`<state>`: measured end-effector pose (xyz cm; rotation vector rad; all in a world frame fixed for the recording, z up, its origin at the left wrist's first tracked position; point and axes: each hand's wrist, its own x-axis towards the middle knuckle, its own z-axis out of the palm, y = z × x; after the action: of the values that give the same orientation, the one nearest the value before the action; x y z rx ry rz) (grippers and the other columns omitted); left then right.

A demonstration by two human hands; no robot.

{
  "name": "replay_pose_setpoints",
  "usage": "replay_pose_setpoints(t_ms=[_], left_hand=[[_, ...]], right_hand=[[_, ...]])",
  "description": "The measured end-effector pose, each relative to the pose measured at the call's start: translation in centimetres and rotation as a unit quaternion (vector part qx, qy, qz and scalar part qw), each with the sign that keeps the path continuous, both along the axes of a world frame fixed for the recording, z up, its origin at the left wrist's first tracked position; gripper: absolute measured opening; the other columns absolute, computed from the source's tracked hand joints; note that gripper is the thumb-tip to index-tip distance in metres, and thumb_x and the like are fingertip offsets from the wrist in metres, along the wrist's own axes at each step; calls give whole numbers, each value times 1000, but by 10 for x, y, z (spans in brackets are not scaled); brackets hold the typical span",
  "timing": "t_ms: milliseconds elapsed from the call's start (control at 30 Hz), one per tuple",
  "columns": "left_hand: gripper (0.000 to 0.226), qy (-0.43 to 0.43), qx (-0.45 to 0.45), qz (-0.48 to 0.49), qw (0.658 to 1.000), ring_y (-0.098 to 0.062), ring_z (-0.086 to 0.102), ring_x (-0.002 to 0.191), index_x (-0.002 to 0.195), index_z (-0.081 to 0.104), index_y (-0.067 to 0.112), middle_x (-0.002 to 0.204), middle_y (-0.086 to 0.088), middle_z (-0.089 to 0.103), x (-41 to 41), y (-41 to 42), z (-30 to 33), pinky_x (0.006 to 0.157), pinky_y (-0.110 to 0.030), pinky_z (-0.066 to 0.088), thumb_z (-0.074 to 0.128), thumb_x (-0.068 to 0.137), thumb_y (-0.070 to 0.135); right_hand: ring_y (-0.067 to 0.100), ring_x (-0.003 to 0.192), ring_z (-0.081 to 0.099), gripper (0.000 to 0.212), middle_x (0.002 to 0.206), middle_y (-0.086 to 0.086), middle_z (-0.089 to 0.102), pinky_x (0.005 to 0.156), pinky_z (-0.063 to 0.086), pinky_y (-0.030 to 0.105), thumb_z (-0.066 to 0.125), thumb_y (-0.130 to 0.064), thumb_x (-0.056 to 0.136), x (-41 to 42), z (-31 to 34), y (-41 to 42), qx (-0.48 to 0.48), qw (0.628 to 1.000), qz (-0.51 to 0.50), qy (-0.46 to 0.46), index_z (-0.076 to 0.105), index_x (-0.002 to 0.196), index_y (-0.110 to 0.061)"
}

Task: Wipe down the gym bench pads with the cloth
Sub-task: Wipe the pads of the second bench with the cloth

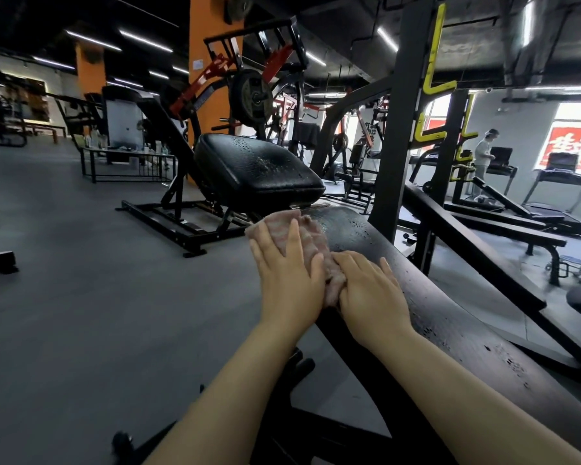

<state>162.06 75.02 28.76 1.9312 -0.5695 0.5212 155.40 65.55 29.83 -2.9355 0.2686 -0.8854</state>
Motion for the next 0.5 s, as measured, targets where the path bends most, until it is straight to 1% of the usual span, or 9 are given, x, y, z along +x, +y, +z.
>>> replay_pose_setpoints(t_ms=[33, 100, 167, 200, 267, 333, 400, 500], left_hand=[[63, 8, -7, 8, 1000, -33, -8, 143, 150, 19, 21, 156, -14, -8, 8, 1, 6, 118, -42, 3, 45, 94, 33], [59, 22, -38, 12, 999, -32, 13, 140, 146, 29, 25, 153, -11, 14, 21, 4, 15, 116, -41, 14, 51, 91, 30], [54, 36, -81, -4, 996, -28, 35, 129, 140, 38, 34, 143, -8, 33, 28, 7, 18, 111, -39, 28, 53, 88, 29], [53, 47, -106, -20, 993, -26, 42, 123, 138, 38, 38, 138, -6, 38, 28, 9, 18, 107, -38, 33, 53, 87, 29], [55, 76, -148, -41, 985, -24, 47, 118, 138, 35, 42, 138, -6, 37, 25, 11, 18, 102, -30, 36, 52, 86, 33], [60, 93, -174, -47, 979, -23, 44, 123, 143, 28, 38, 144, -9, 30, 20, 10, 15, 96, -23, 31, 51, 88, 32], [64, 100, -180, -49, 977, -25, 41, 126, 147, 19, 34, 148, -12, 23, 13, 7, 12, 96, -23, 29, 51, 92, 28], [70, 127, -195, -56, 971, -29, 40, 124, 150, 5, 33, 148, -16, 16, 3, 1, 4, 100, -28, 30, 48, 94, 30]], right_hand=[[12, 128, 41, 63, 137, -10, 47, 115, 7, 37, 9, -38, 84, 0, 0, 0, 1, 1000, -1, 1, 45, 134, -25], [13, 129, 41, 58, 138, -9, 47, 116, 7, 38, 13, -34, 88, 0, 1, 1, 7, 1000, -5, -2, 44, 136, -24], [14, 129, 42, 50, 139, -8, 47, 116, 7, 38, 16, -30, 95, -1, 2, 2, 11, 1000, -9, 0, 44, 136, -22], [15, 128, 41, 44, 139, -7, 46, 116, 6, 38, 20, -27, 99, -2, 2, 2, 12, 1000, -10, 3, 44, 136, -22], [16, 128, 42, 39, 139, -7, 46, 116, 5, 38, 28, -24, 101, -4, 4, 2, 9, 1000, -7, 10, 42, 137, -21], [16, 128, 42, 39, 140, -7, 45, 116, 4, 38, 29, -24, 101, -7, 9, 0, 6, 1000, -2, 26, 41, 139, -22], [15, 129, 40, 39, 141, -6, 45, 116, 4, 38, 31, -25, 101, -14, 13, -1, 14, 999, 6, 30, 41, 138, -21], [15, 129, 40, 36, 138, -5, 47, 116, 7, 36, 38, -20, 98, -33, 10, -2, 20, 999, 20, 16, 47, 133, -18]])
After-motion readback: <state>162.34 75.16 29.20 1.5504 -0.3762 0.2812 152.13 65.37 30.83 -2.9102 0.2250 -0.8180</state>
